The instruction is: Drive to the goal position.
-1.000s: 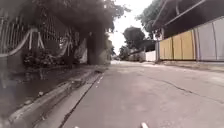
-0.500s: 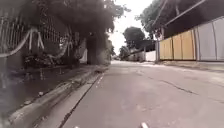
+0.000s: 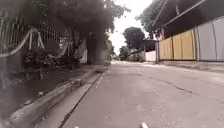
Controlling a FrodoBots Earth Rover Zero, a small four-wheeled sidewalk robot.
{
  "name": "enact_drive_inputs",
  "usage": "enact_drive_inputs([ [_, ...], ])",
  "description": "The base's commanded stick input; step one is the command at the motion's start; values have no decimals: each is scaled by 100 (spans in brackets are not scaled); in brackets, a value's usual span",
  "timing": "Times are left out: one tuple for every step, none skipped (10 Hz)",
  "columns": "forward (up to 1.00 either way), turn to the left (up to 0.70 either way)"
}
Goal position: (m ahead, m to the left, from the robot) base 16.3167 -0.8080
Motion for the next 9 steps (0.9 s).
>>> enact_drive_inputs([
  [5,0],
  [6,0],
  [5,0],
  [5,0],
  [6,0],
  [5,0],
  [5,0],
  [6,0],
  [6,0],
])
